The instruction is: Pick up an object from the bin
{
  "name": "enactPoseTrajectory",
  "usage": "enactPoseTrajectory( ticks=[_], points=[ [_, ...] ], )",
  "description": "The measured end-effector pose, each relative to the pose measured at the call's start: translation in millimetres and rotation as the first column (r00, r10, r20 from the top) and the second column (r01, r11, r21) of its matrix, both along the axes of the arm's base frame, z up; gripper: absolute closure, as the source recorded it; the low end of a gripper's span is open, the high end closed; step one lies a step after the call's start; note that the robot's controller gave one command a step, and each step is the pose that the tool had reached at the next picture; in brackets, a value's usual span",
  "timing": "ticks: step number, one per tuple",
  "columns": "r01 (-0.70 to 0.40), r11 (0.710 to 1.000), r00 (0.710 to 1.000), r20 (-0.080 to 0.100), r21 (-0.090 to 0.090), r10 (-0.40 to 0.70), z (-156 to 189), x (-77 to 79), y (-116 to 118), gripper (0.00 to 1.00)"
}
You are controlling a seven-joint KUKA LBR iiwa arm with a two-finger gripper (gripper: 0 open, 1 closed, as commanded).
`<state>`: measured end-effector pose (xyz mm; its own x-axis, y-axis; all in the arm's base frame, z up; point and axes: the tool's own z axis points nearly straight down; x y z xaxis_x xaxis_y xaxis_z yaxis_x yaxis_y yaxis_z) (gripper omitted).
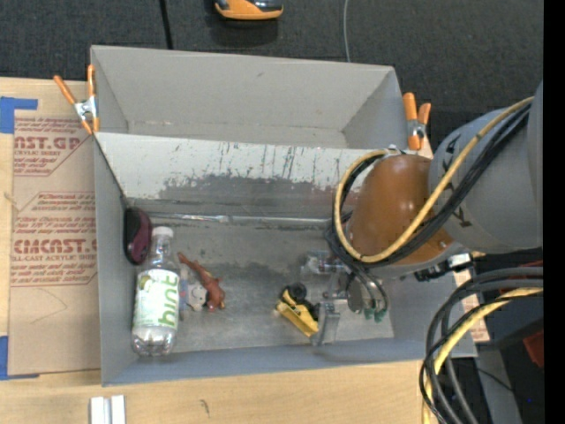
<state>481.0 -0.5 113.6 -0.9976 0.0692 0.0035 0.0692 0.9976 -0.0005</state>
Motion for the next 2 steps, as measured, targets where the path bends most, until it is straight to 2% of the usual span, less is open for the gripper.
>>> enactPoseTrajectory(
  ticks=[1, 2],
  points=[
    [0.039, 0.999, 0.999, 0.005, 0.001, -0.039, 15, 1.3, -1, 0.0],
    [0.045, 0.999, 0.999, 0.01, 0.001, -0.045, -46, 0.0, 21, 0.0]
  ],
)
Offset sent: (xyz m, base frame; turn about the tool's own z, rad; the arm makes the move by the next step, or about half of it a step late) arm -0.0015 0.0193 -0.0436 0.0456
